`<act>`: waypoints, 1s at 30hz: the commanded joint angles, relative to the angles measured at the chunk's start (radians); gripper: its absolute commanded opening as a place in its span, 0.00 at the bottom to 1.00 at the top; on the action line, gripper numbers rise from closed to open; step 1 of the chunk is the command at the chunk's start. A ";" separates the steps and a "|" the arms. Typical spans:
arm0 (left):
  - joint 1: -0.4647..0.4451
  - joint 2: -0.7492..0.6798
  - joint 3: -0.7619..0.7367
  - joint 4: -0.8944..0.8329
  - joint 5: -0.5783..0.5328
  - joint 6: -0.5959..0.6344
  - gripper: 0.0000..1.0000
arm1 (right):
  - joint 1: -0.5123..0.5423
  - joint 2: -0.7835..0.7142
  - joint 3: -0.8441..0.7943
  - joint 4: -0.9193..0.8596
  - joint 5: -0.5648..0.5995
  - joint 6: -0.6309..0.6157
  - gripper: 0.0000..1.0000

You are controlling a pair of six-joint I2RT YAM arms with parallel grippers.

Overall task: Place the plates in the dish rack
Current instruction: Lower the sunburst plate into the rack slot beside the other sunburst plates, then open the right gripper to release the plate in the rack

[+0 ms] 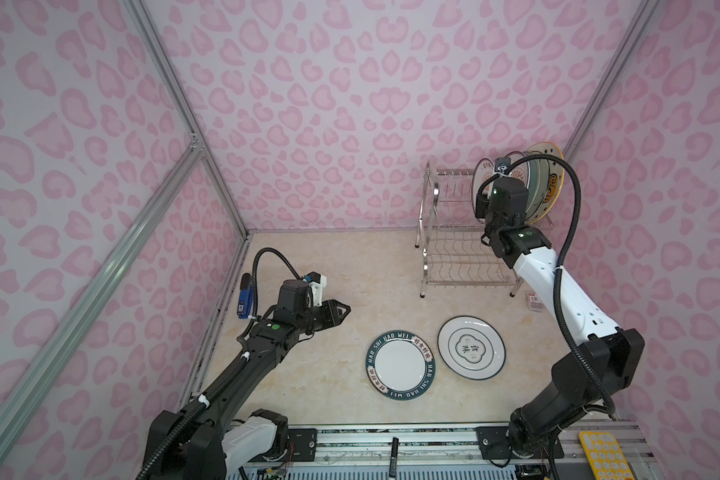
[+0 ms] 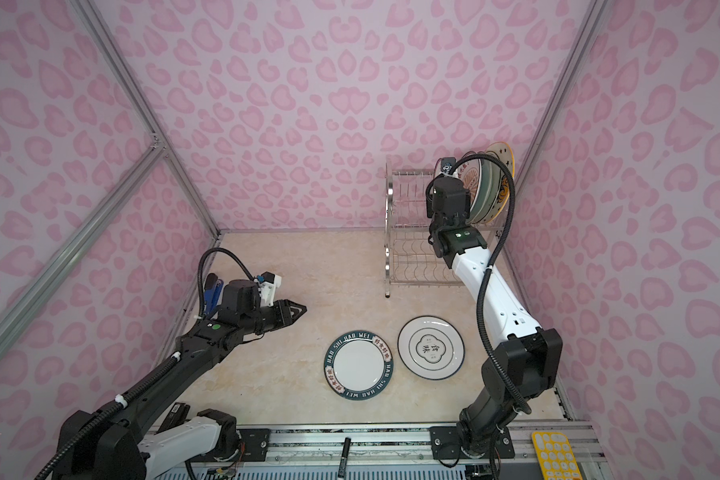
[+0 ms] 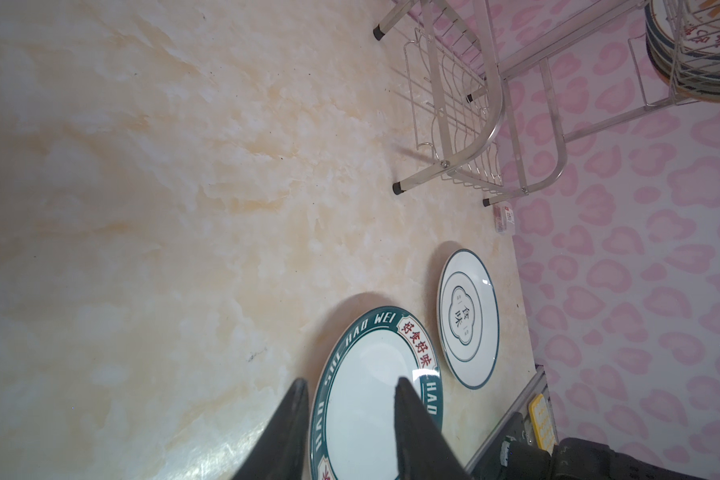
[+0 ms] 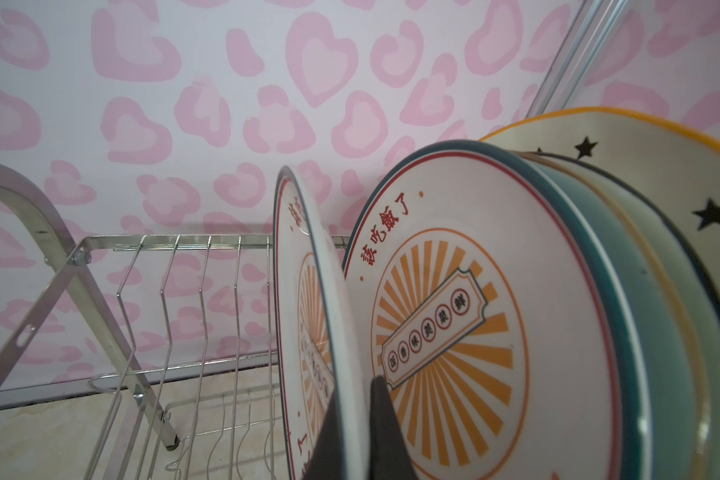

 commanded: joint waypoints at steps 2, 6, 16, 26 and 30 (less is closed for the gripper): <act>0.002 -0.005 0.013 -0.005 -0.002 0.017 0.37 | 0.002 0.017 0.008 0.001 0.013 0.011 0.00; 0.001 -0.005 0.014 -0.008 -0.002 0.019 0.37 | 0.000 0.031 0.022 -0.008 0.010 0.012 0.00; 0.001 -0.002 0.014 -0.009 -0.004 0.023 0.37 | -0.005 0.062 0.055 -0.035 0.001 0.011 0.03; 0.002 0.002 0.012 -0.007 -0.005 0.023 0.37 | -0.007 0.043 0.026 -0.054 -0.004 0.026 0.05; 0.002 0.003 0.012 -0.006 -0.004 0.023 0.37 | -0.007 0.029 0.008 -0.051 0.000 0.026 0.05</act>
